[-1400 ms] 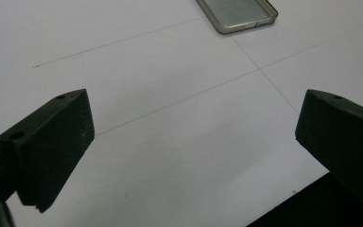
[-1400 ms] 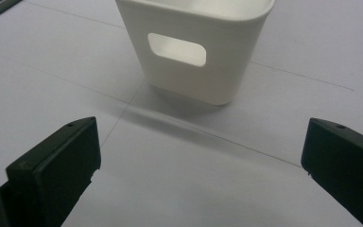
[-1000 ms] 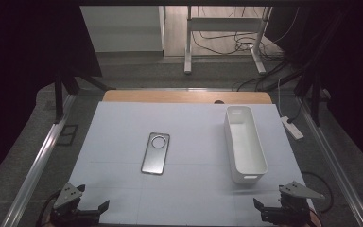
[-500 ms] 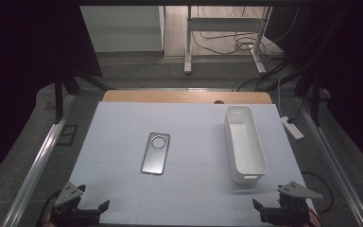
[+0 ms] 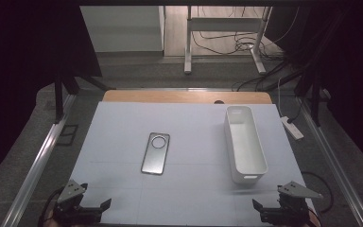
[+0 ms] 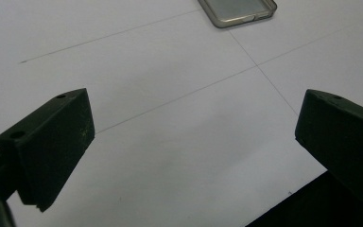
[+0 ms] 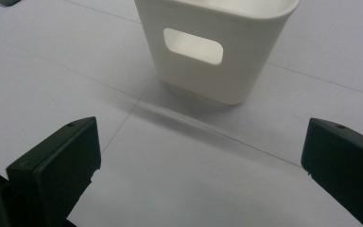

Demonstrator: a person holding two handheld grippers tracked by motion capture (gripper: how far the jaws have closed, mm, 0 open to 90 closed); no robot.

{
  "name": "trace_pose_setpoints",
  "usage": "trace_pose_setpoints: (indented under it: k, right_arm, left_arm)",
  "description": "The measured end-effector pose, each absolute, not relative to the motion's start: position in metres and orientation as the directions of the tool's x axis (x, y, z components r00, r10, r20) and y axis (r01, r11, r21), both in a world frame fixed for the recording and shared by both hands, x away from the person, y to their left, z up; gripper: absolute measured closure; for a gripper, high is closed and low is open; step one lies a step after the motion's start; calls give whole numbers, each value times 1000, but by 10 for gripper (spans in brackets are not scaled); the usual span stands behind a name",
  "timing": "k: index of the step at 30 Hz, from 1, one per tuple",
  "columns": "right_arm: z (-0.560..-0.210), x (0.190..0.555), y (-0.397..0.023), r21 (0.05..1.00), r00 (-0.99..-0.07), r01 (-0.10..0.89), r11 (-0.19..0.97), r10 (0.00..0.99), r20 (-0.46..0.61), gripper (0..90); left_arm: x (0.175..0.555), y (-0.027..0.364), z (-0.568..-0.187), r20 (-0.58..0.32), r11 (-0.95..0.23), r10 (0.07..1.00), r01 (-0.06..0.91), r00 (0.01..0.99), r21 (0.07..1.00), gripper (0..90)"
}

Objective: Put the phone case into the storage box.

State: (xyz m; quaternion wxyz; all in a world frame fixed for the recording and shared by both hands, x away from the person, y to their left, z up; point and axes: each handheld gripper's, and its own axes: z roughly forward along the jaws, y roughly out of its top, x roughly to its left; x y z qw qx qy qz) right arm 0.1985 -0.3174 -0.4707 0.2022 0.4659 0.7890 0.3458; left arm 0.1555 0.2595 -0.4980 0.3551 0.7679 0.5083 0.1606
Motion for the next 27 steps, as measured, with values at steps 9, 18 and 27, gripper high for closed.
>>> trace_pose_setpoints:
  k: [9,18,27]
  right_arm:
    - [-471,199,-318,735,-481,598,319,877,11,0]
    - [-471,200,-317,731,-486,599,325,874,10,0]
    - [-471,200,-317,729,-488,601,327,873,10,0]
  left_arm:
    - [167,254,-499,-121,-250,884,676,451,694,0]
    - [175,254,-495,-130,-249,884,687,449,683,0]
    - [187,255,-491,-139,-253,880,695,455,673,0]
